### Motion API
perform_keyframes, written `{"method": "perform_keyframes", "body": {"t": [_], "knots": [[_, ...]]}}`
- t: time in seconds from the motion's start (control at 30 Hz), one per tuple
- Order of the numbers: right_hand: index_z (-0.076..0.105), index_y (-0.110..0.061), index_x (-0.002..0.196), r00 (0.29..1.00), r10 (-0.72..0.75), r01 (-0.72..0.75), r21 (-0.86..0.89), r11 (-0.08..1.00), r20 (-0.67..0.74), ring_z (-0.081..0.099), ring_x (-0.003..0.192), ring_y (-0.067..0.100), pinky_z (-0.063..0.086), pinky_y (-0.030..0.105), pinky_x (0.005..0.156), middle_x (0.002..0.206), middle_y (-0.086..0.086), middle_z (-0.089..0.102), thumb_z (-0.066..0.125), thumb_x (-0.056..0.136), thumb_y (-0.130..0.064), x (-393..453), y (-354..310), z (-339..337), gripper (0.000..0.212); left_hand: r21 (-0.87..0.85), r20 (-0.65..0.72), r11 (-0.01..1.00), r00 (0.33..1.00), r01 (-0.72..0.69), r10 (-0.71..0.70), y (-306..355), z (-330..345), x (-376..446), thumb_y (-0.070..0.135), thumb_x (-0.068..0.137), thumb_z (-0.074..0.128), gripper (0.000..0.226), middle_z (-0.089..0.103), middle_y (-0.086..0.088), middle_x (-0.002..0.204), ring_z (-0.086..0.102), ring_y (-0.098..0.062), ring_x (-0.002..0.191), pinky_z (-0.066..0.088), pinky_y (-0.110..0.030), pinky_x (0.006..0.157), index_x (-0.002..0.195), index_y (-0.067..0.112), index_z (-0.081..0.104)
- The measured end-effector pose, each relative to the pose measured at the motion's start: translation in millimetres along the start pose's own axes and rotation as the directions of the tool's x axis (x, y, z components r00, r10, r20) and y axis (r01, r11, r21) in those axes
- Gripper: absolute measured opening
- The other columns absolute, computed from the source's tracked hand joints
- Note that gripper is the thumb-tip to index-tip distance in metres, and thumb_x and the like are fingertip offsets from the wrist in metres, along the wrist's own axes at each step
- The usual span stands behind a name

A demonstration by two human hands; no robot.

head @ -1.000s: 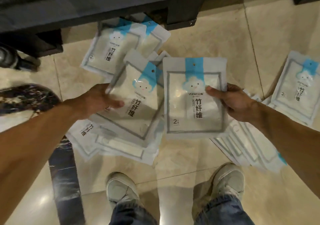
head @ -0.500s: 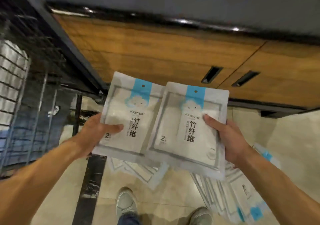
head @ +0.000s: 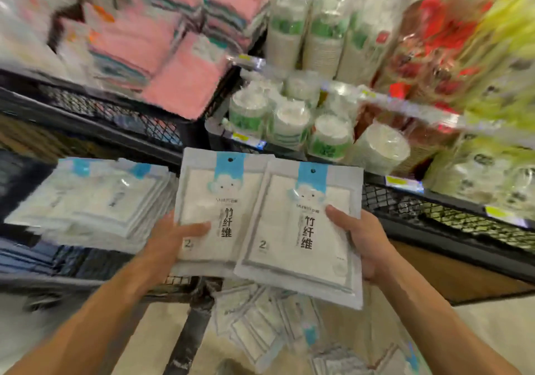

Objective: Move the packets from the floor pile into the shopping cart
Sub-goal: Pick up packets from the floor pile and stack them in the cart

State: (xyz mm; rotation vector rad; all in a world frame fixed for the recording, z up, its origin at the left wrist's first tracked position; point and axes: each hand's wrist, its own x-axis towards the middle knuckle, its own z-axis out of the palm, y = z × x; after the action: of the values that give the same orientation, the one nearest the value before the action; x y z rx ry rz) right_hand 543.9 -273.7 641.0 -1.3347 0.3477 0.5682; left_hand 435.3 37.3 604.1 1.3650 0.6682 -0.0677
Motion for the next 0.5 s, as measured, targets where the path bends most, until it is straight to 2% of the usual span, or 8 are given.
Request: {"method": "perform_keyframes", "body": {"t": [0.13,0.27,0.37,0.43,0.5], "knots": [[0.063,-0.001,0.131,0.990,-0.041,0.045,-0.025,0.999,0.133,0.070,0.108,0.047,0.051,0.069,0.098,0.117,0.027,0.072,0.074,0.084,-0.013,-57,-43,53,0.050,-0.010,-0.152,0.998,0.987,-0.059,0.057,68,-52,-69,0.002,0.076,0.079,0.041,0.078,-0.015,0.100,0.076,-0.033,0.088,0.062,-0.046,0.077,0.116,0.006,0.069],[0.065,0.000,0.127,0.948,-0.051,0.068,-0.043,0.997,0.313,0.073,0.103,0.045,0.060,0.061,0.084,0.115,0.027,0.073,0.072,0.086,-0.012,-111,-63,106,0.043,-0.030,-0.283,0.993,0.954,-0.115,0.102,105,-100,-152,-0.001,0.077,0.076,0.038,0.077,-0.017,0.101,0.075,-0.036,0.090,0.061,-0.044,0.074,0.114,0.004,0.068],[0.066,0.000,0.125,0.892,-0.053,0.089,-0.059,0.994,0.449,0.075,0.099,0.042,0.064,0.052,0.073,0.113,0.026,0.074,0.068,0.092,-0.006,-141,-69,143,0.034,-0.056,-0.374,0.982,0.916,-0.178,0.145,115,-127,-220,0.002,0.074,0.075,0.036,0.078,-0.016,0.097,0.076,-0.034,0.084,0.063,-0.041,0.064,0.109,0.006,0.068],[0.066,0.001,0.125,0.856,-0.043,0.097,-0.079,0.992,0.516,0.075,0.096,0.041,0.065,0.049,0.070,0.113,0.027,0.074,0.066,0.094,-0.004,-158,-69,167,0.031,-0.076,-0.451,0.974,0.878,-0.214,0.158,114,-145,-261,0.003,0.070,0.075,0.040,0.077,-0.018,0.101,0.076,-0.035,0.088,0.063,-0.042,0.068,0.109,0.003,0.068],[0.065,0.000,0.127,0.819,-0.014,0.095,-0.112,0.989,0.574,0.074,0.100,0.043,0.064,0.051,0.074,0.115,0.026,0.073,0.066,0.093,-0.005,-172,-64,189,0.034,-0.123,-0.534,0.963,0.834,-0.240,0.140,107,-163,-301,-0.001,0.074,0.074,0.035,0.077,-0.019,0.101,0.076,-0.034,0.087,0.064,-0.041,0.068,0.108,0.002,0.068]]}}
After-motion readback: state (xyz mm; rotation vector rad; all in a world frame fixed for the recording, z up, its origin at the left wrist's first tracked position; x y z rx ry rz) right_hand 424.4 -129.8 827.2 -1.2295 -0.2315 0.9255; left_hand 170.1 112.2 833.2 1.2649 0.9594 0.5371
